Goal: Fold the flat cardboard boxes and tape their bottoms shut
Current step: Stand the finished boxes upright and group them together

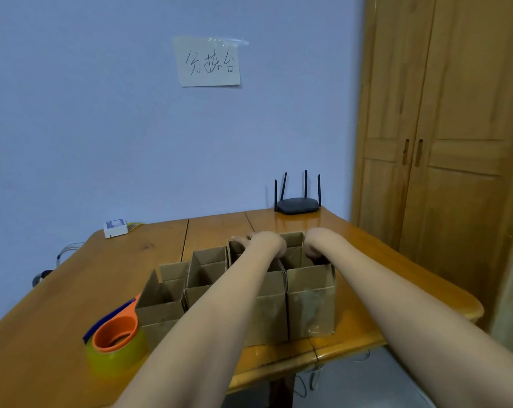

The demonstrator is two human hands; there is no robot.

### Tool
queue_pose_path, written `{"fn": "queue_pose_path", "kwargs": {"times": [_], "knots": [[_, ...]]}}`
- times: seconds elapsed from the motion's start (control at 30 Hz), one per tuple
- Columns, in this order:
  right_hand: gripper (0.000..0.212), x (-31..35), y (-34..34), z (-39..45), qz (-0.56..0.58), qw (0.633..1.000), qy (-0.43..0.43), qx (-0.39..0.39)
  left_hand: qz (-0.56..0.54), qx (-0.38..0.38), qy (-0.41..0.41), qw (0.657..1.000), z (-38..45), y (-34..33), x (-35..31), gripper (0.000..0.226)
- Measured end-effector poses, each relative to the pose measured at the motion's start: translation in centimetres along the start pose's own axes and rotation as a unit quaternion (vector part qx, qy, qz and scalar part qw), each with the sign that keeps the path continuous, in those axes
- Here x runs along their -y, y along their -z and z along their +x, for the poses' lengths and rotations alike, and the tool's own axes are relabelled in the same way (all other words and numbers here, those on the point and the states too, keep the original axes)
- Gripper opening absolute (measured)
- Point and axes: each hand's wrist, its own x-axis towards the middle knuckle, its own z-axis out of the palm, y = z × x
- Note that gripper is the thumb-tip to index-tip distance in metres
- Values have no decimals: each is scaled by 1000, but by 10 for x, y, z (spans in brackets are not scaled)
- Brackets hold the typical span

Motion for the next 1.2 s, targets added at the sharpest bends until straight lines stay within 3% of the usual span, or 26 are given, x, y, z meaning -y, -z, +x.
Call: {"fn": "queue_pose_path", "kwargs": {"times": [0.2, 0.33, 0.57, 0.8, 0.93, 1.07, 1.2], "knots": [[25, -2, -4, 3, 6, 999, -13, -32, -5, -21, 32, 999, -29, 5, -4, 73], [51, -5, -9, 6, 76, 995, -23, -59, -2, -30, 28, 999, -35, 6, -5, 70], [41, 1, -12, 11, 177, 980, -46, -75, -49, -91, 10, 995, -37, 8, 23, 50], [29, 2, 1, 2, 198, 977, -54, -52, -157, -151, 198, 956, -40, 0, 167, 45], [13, 6, 0, -3, 152, 985, -70, -47, -162, -86, 205, 961, -71, -19, 212, 20], [35, 3, -7, -1, 128, 987, -70, -70, -164, -6, 179, 970, -85, -35, 223, 26], [39, 5, -11, -5, 138, 984, -66, -87, -135, -46, 161, 976, -85, -46, 221, 17]]}}
